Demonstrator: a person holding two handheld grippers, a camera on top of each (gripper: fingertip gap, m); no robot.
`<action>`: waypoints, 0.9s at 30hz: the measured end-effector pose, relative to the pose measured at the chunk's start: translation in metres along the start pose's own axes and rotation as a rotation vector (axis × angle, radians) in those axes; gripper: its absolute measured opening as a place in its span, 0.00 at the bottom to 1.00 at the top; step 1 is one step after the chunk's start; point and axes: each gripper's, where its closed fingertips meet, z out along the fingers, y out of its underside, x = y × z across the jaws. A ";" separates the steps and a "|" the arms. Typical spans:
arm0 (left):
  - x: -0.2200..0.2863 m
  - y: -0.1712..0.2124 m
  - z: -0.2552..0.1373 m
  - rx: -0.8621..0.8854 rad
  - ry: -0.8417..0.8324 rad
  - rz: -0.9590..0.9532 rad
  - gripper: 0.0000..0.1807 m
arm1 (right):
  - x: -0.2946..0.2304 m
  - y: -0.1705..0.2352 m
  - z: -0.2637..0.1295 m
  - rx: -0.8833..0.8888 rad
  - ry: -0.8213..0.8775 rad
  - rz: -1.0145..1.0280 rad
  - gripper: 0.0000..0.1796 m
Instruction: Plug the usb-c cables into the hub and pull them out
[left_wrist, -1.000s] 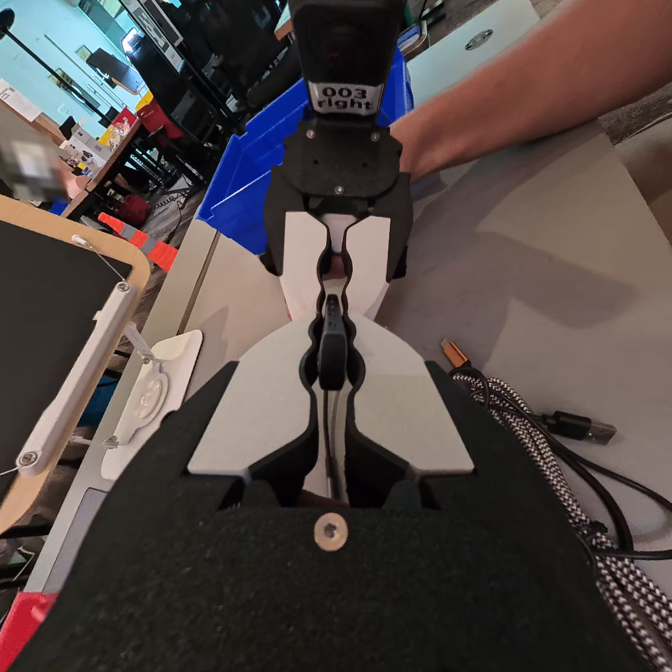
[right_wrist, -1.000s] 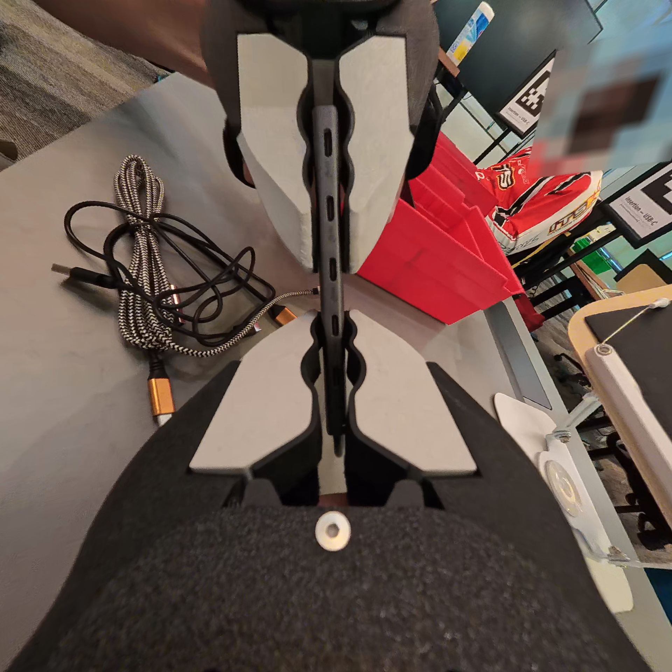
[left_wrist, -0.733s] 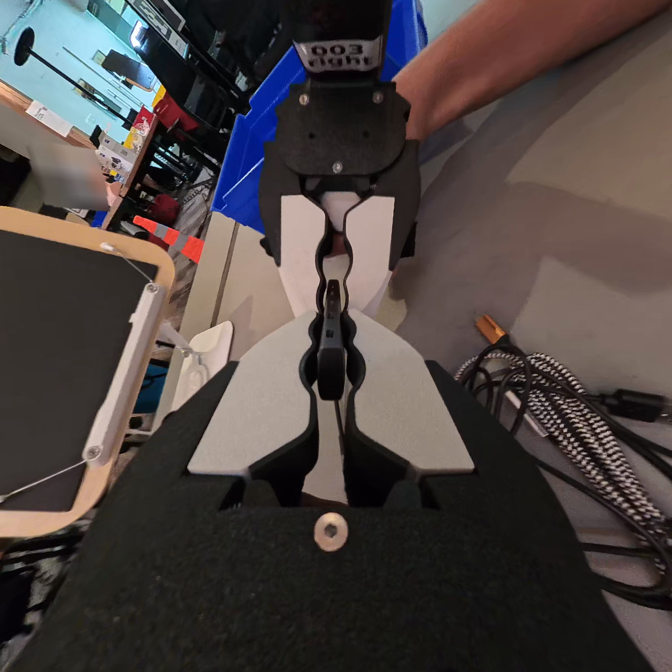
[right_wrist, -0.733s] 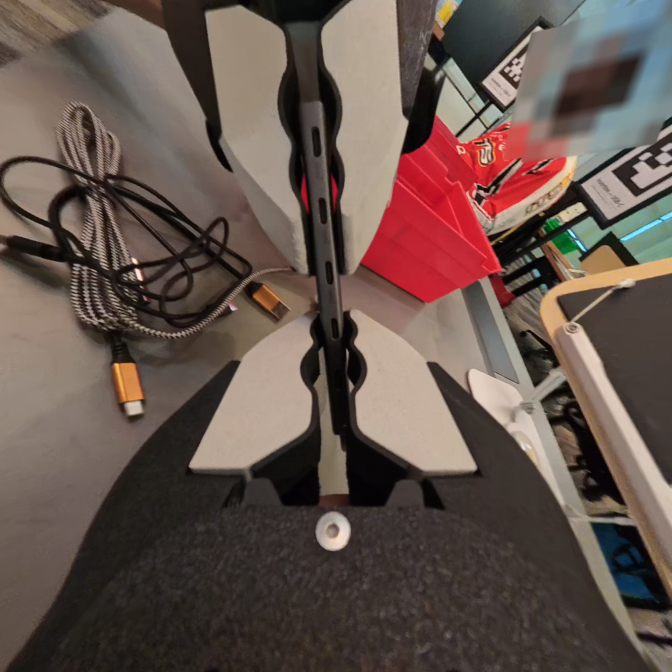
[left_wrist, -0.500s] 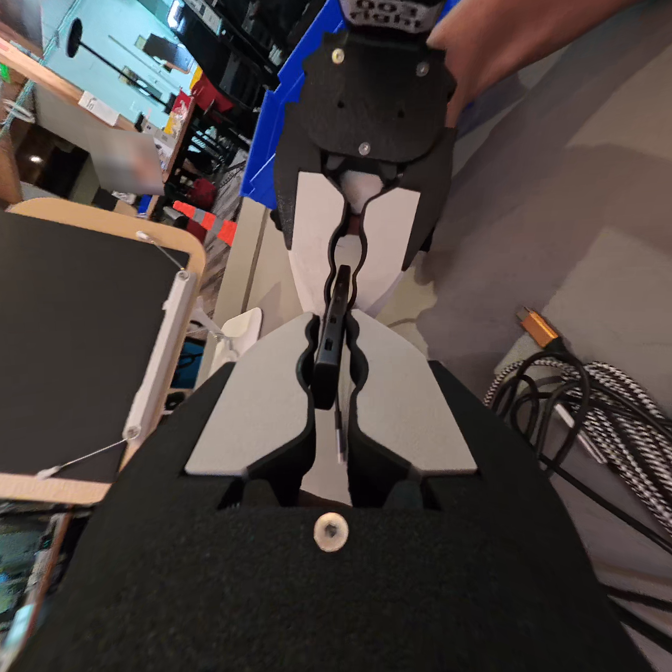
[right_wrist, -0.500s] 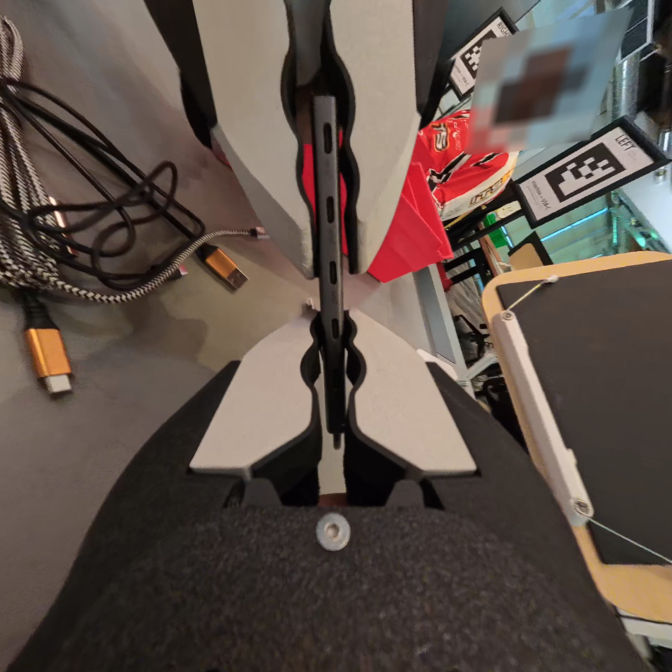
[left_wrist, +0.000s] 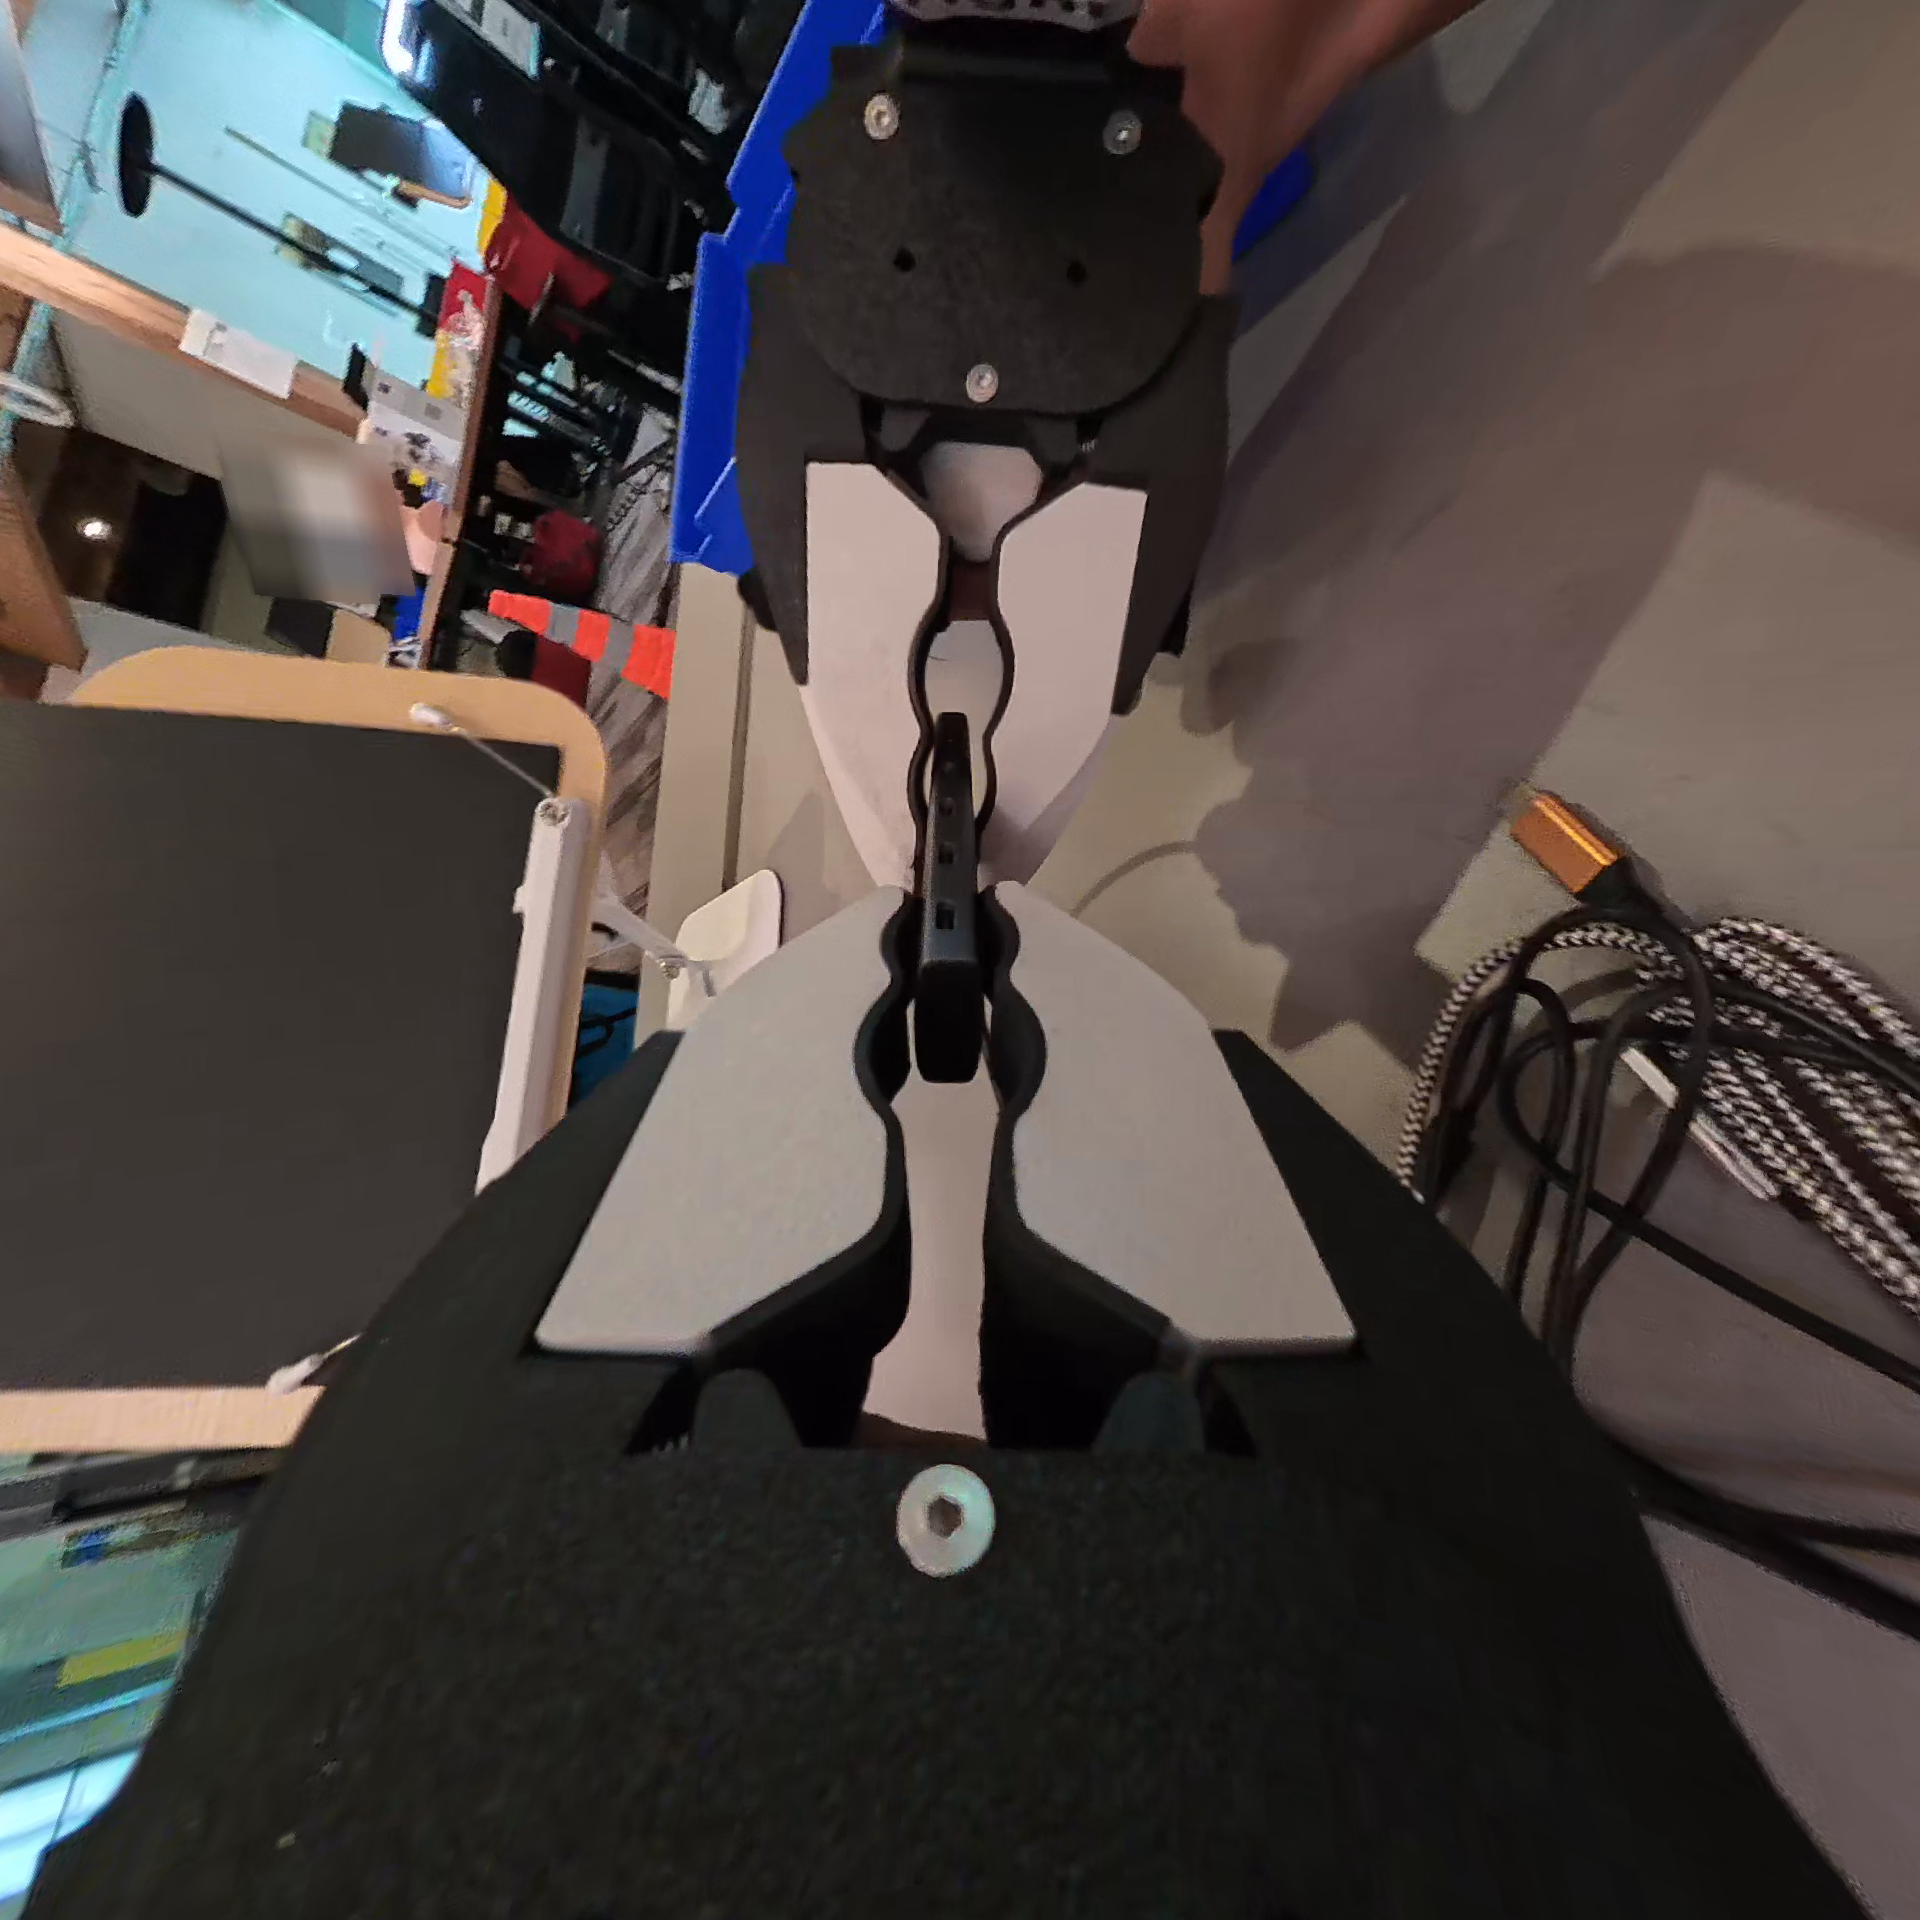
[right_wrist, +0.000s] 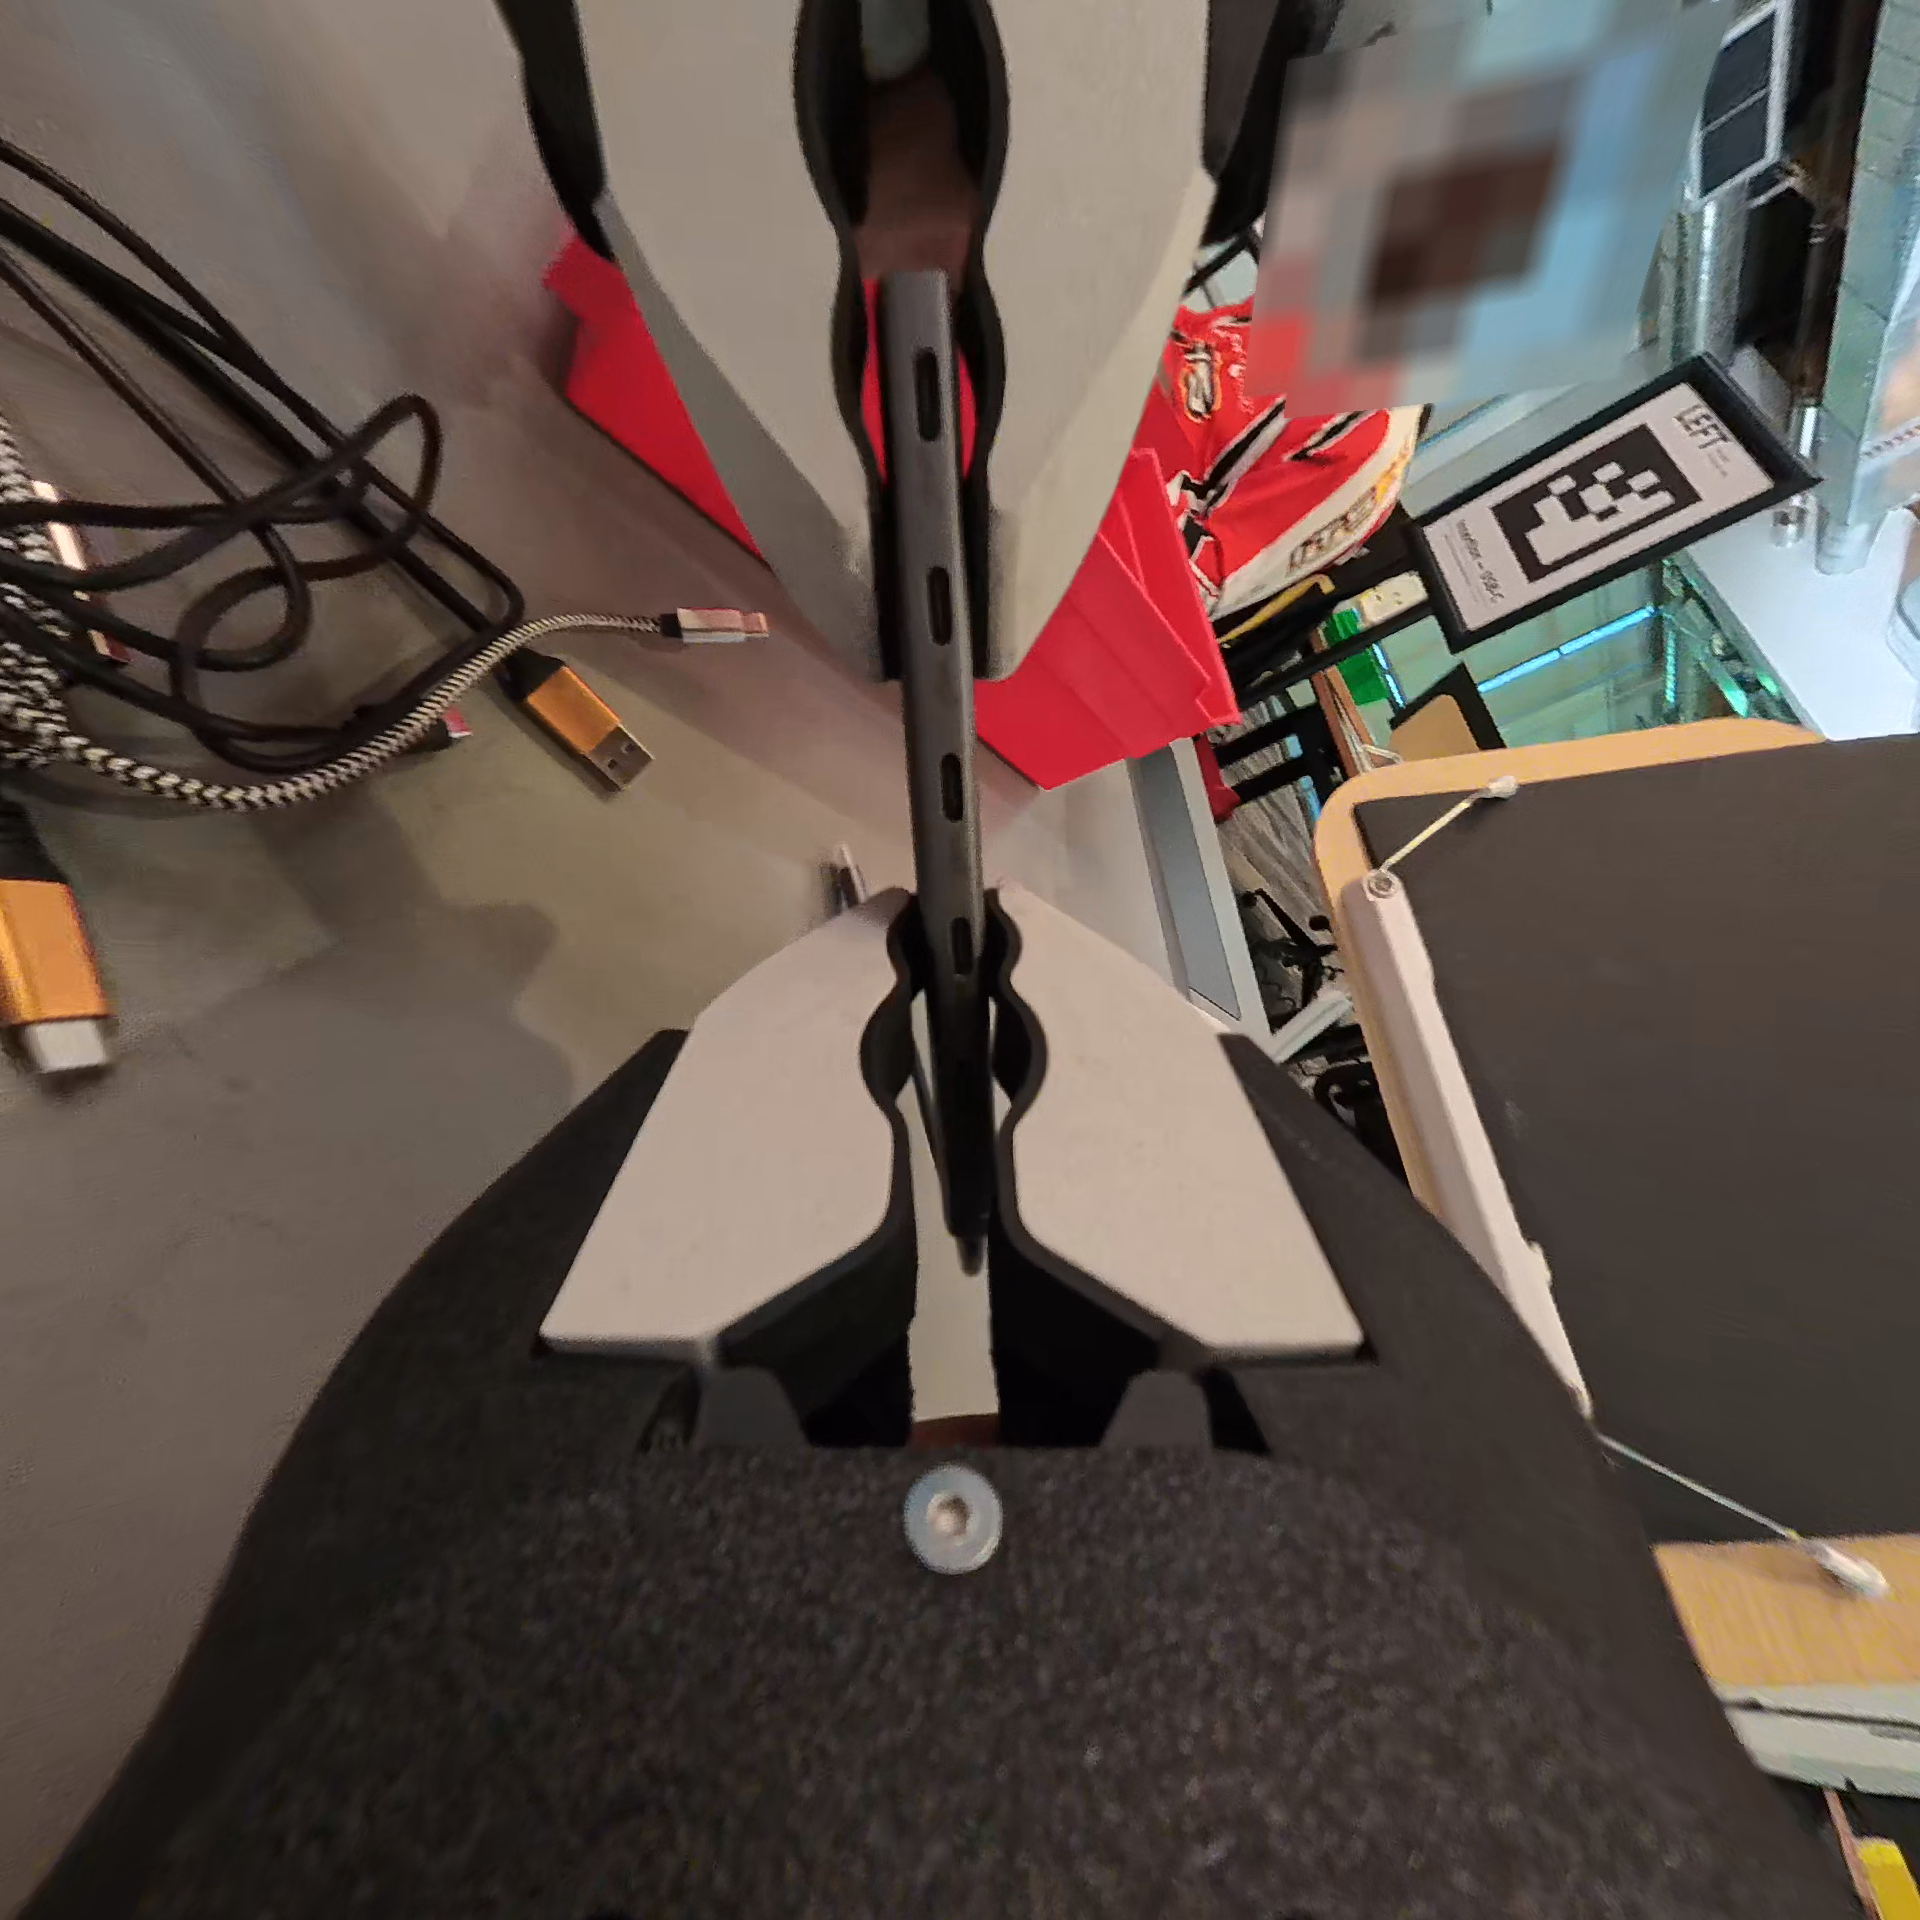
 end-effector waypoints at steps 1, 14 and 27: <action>-0.002 0.000 0.002 -0.008 -0.023 -0.005 0.05 | 0.003 0.002 0.000 -0.006 0.018 0.013 0.05; -0.040 0.026 0.024 -0.166 -0.396 -0.240 0.05 | 0.012 -0.018 -0.029 -0.008 -0.127 0.907 0.23; -0.026 0.048 0.032 0.057 -0.335 -0.445 0.05 | -0.111 -0.056 -0.036 -0.344 -0.044 0.840 0.20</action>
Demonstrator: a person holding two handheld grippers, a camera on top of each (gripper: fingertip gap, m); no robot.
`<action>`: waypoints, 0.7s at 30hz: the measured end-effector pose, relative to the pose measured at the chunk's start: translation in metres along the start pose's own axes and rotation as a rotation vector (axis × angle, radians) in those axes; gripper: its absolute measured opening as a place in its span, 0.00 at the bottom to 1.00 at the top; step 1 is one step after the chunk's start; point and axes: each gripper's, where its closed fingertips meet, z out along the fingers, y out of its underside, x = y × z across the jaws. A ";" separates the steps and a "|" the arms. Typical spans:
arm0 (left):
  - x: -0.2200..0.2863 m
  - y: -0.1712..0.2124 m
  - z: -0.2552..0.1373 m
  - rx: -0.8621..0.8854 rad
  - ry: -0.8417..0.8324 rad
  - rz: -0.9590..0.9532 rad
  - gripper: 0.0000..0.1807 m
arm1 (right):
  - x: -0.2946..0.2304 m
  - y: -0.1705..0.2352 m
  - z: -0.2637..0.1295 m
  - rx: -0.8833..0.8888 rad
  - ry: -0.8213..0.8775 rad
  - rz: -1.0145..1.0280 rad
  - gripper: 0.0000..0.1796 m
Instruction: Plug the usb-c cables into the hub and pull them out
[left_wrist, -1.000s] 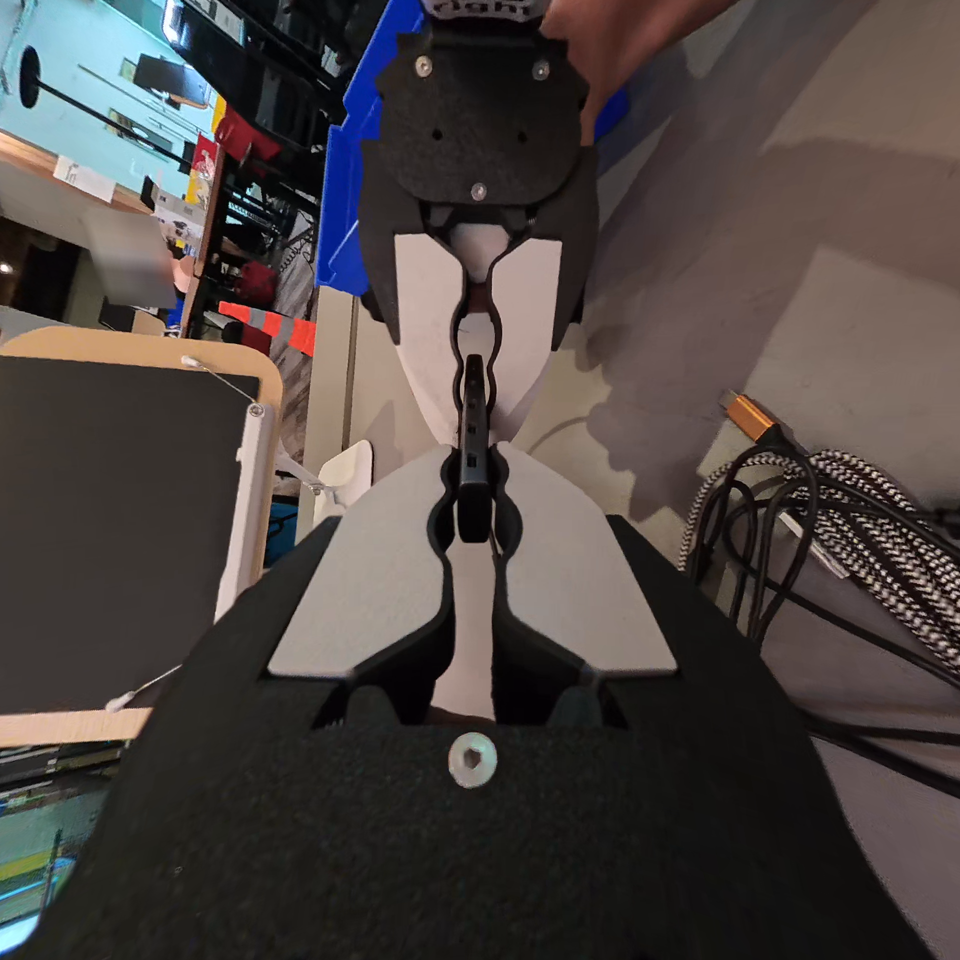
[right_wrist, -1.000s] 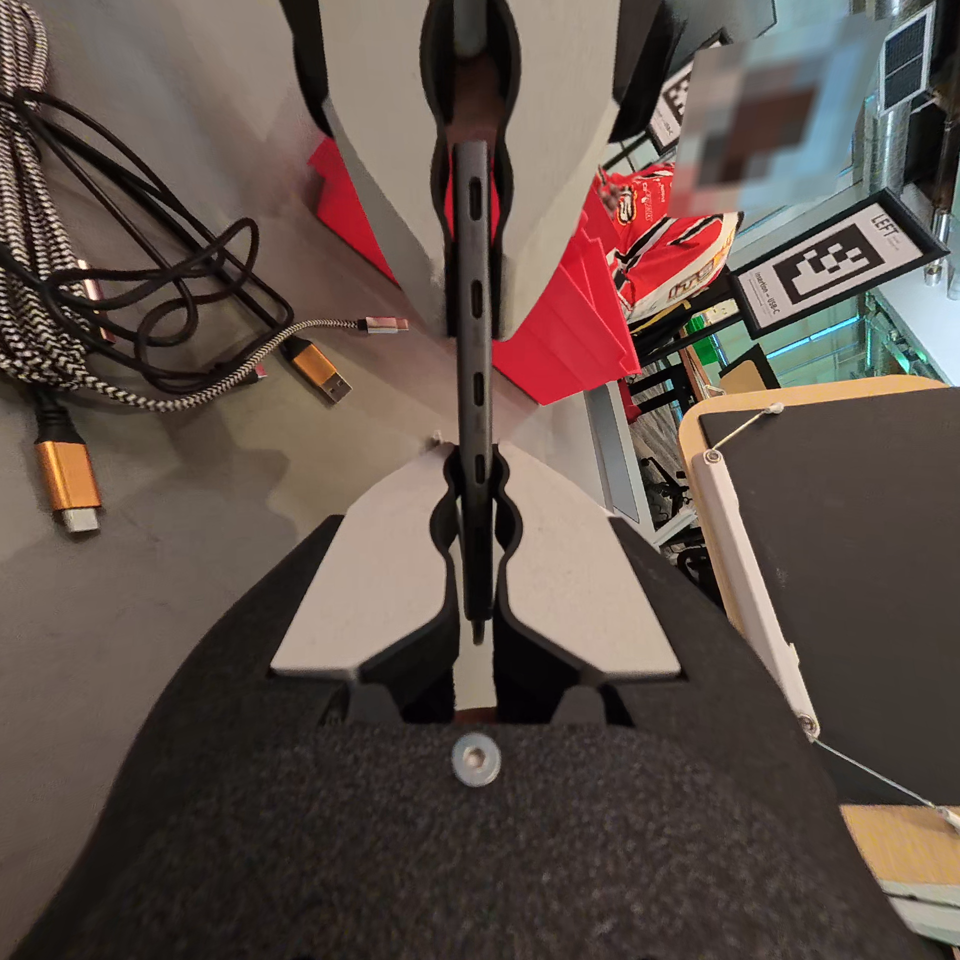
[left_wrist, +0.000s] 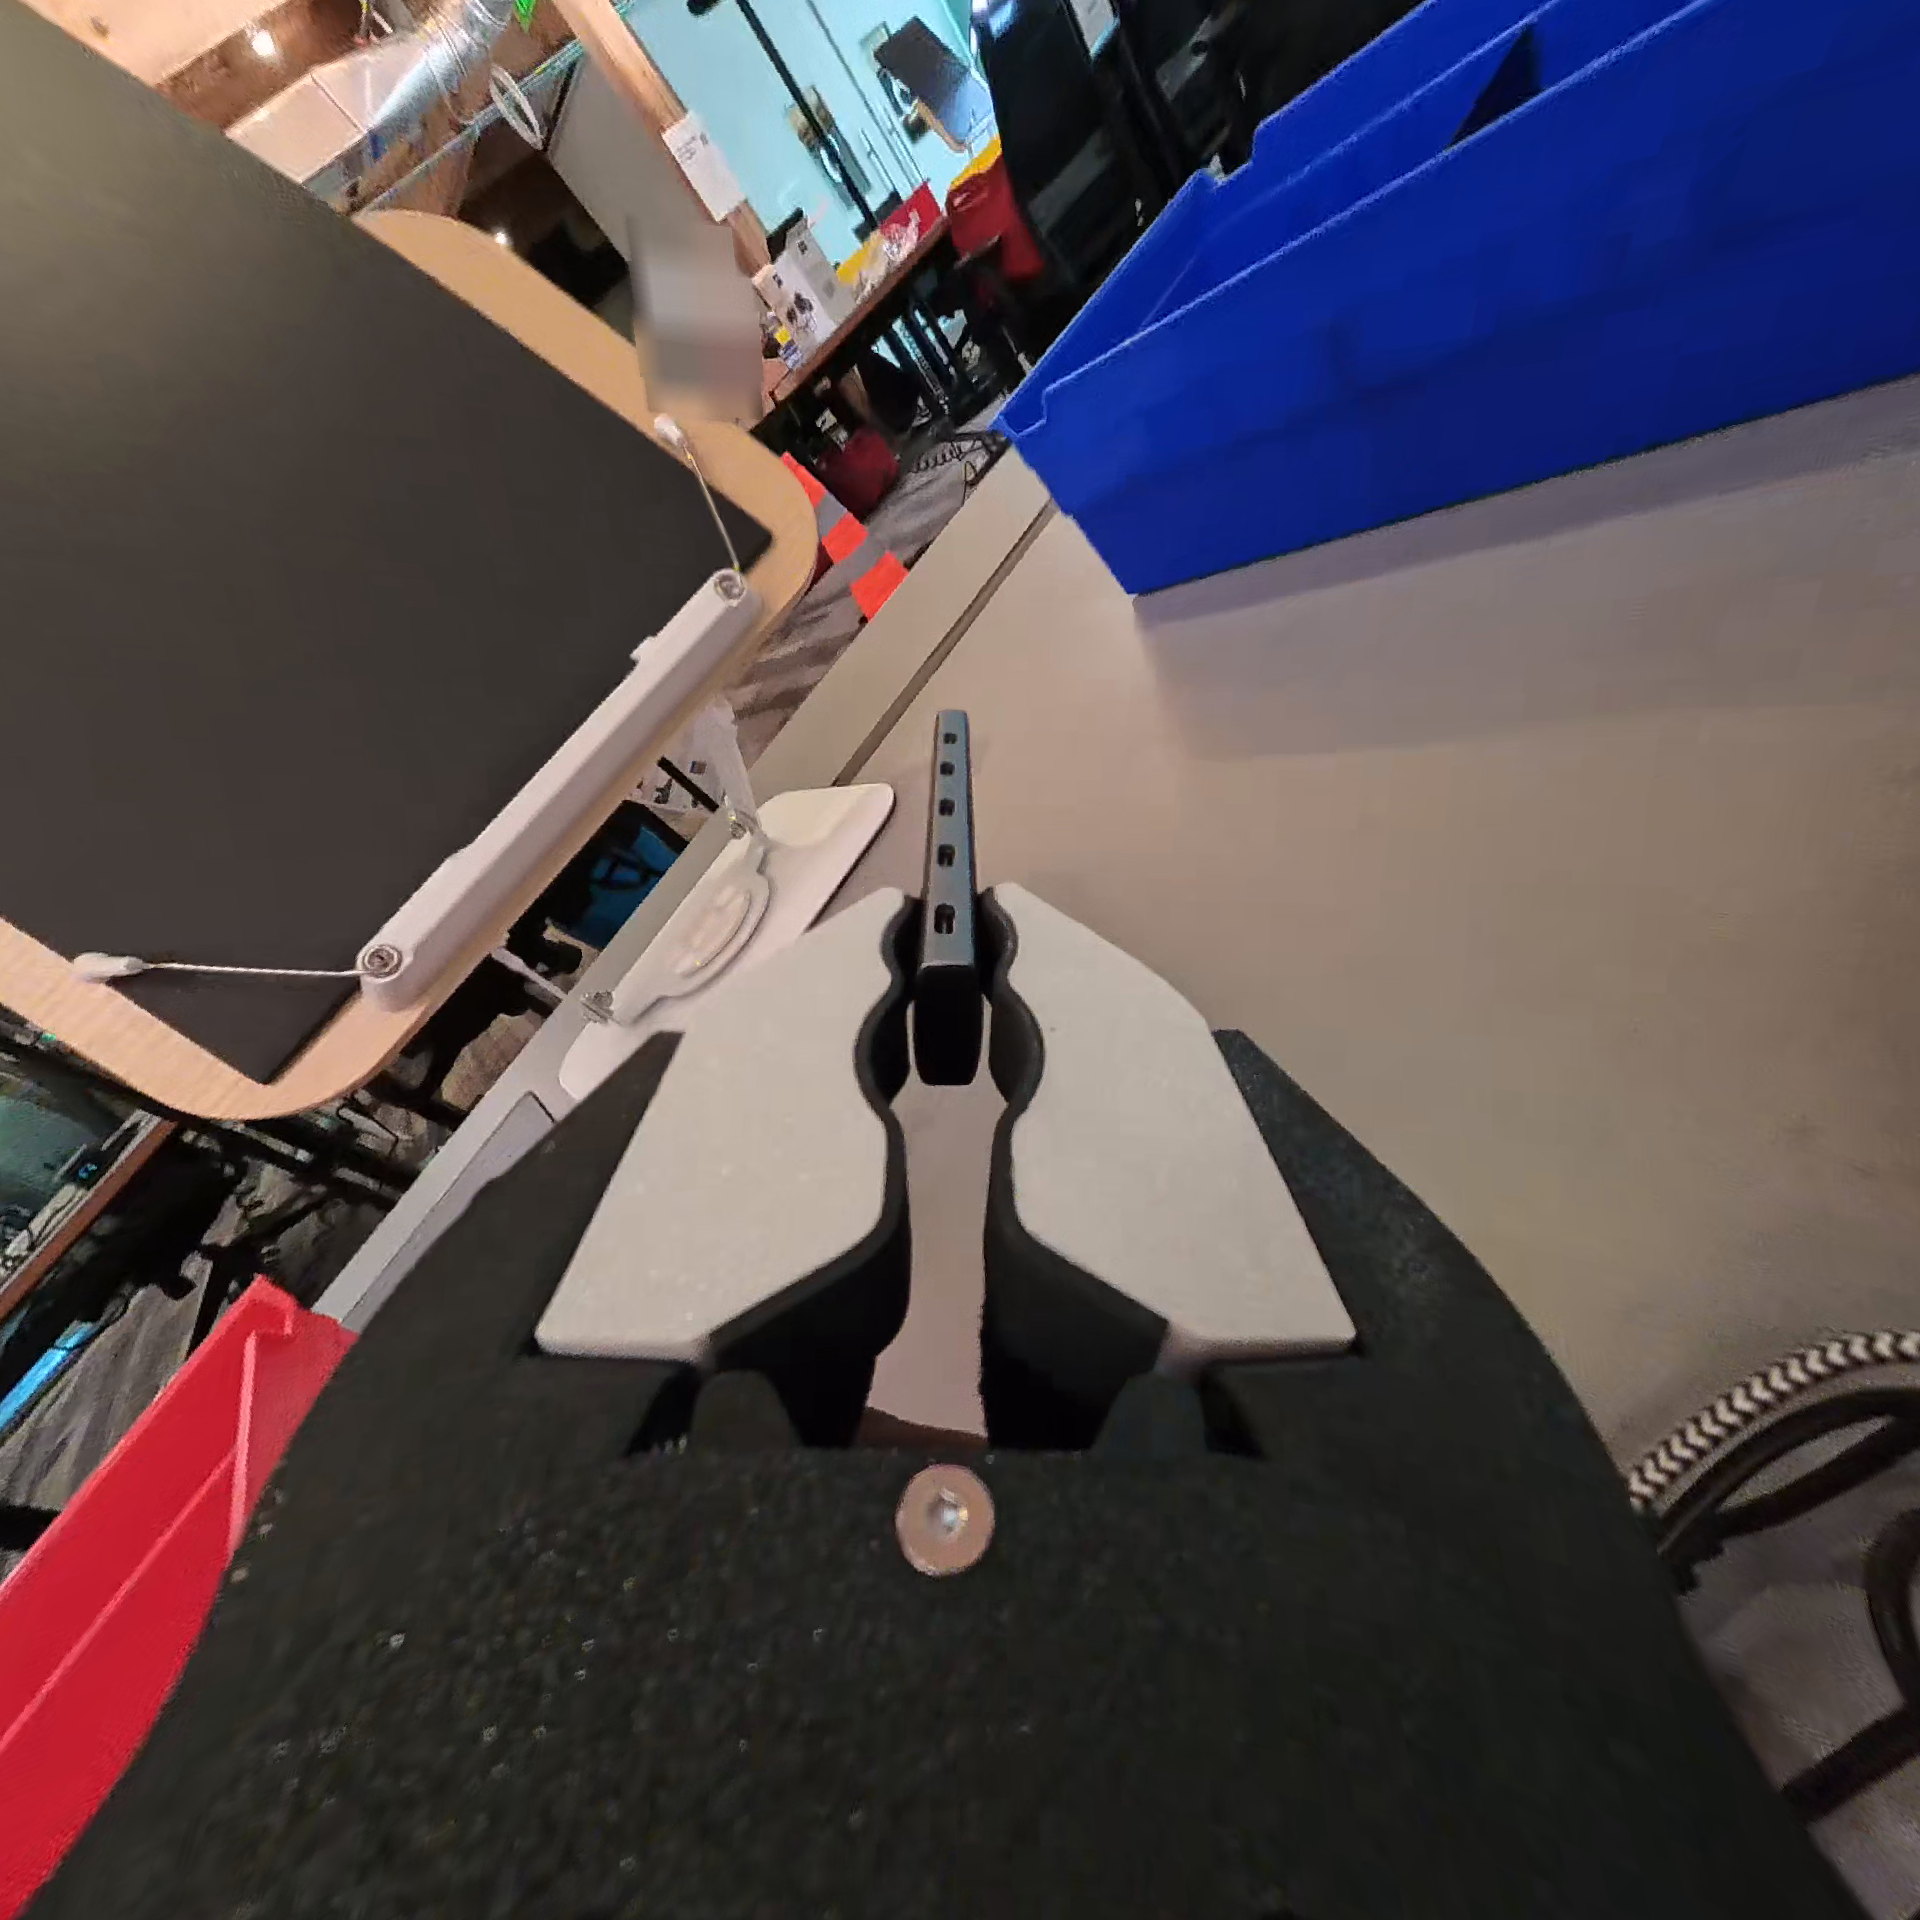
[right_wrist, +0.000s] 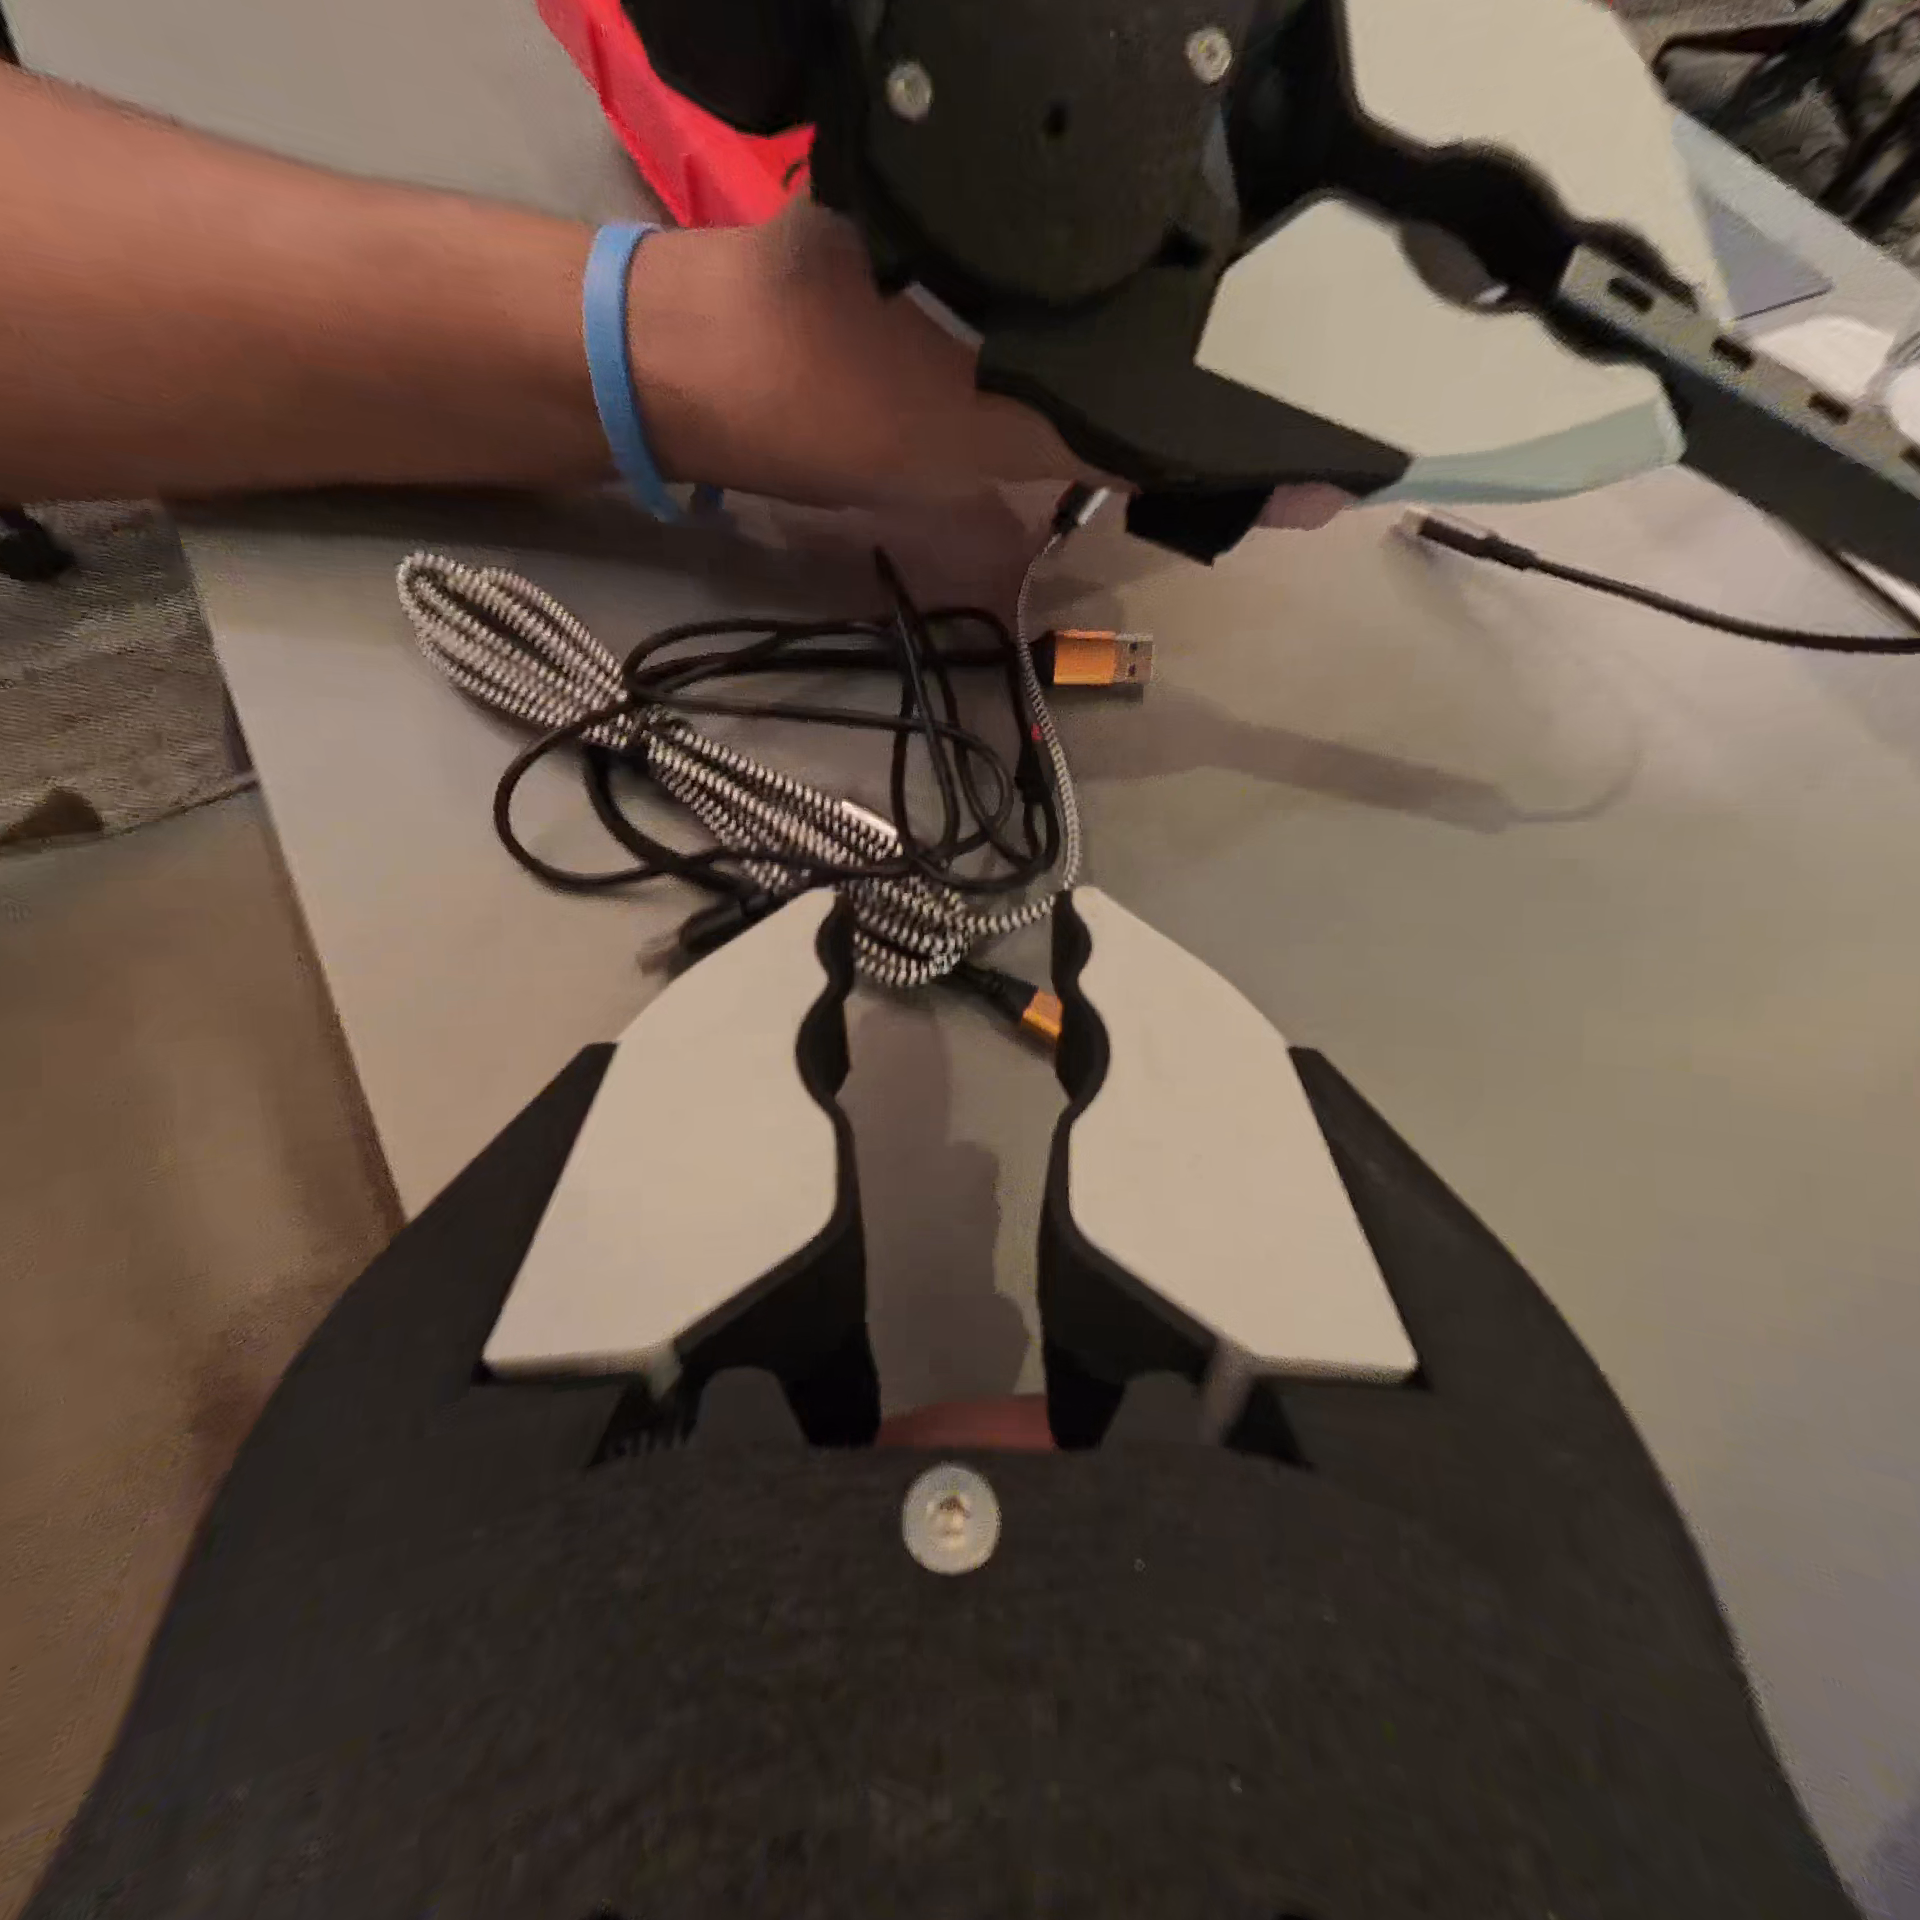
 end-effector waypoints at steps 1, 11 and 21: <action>-0.002 0.000 -0.001 0.014 0.000 -0.011 0.05 | 0.001 -0.001 0.006 -0.007 -0.005 0.033 0.19; -0.018 0.001 -0.008 0.036 0.009 -0.073 0.05 | -0.001 -0.034 -0.020 0.022 -0.057 -0.159 0.01; -0.020 0.002 -0.008 0.024 -0.012 -0.058 0.05 | 0.076 0.033 -0.103 -0.079 0.196 -0.001 0.01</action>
